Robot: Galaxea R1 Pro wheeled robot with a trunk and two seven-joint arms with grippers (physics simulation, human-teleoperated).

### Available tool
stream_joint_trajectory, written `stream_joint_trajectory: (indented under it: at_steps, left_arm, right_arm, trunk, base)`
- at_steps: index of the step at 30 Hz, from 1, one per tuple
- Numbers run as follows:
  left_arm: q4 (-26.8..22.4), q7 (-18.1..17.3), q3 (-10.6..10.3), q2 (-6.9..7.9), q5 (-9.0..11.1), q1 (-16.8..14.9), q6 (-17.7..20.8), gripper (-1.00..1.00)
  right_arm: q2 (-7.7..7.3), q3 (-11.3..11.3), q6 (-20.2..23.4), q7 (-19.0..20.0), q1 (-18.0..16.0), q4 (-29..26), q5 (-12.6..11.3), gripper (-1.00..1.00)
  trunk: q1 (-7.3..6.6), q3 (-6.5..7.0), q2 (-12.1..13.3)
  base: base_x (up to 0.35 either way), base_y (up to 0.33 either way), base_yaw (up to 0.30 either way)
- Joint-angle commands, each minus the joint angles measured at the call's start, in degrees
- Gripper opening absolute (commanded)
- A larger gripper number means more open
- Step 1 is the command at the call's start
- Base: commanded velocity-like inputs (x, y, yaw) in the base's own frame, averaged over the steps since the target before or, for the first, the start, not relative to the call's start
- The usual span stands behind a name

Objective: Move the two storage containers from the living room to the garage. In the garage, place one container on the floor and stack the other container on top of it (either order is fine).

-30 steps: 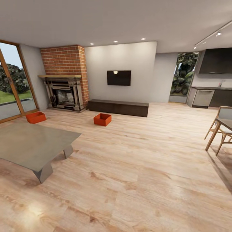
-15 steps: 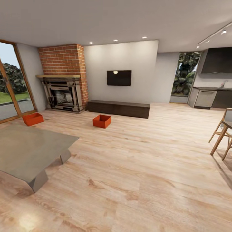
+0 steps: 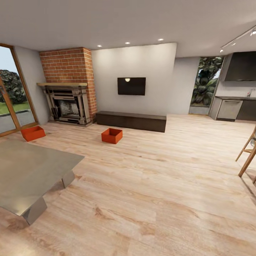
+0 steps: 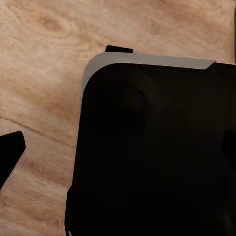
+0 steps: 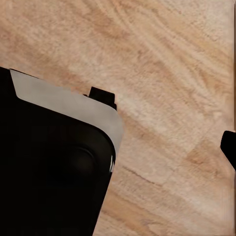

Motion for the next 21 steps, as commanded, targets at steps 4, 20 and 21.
stream_joint_trajectory:
  at_steps: [4,20,21]
  left_arm:
    - [0.00,0.03,-0.03,0.07,2.44,-0.02,-0.16,1.00]
    - [0.00,0.03,-0.04,0.08,2.72,-0.02,-0.24,1.00]
    - [0.00,0.03,-0.04,0.08,2.72,-0.02,-0.25,1.00]
  right_arm:
    - [0.03,0.49,-0.34,-0.02,-0.06,0.16,-0.53,1.00]
    - [0.03,0.49,-0.31,-0.03,-0.06,0.16,-0.55,1.00]
    - [0.03,0.49,-0.30,-0.04,-0.06,0.16,-0.54,1.00]
  trunk:
    - [0.03,-0.05,-0.02]
    - [0.03,-0.05,-0.02]
    - [0.03,-0.05,-0.02]
  base:
    - [0.324,0.000,0.000]
    - [0.323,0.000,0.000]
    - [0.323,0.000,0.000]
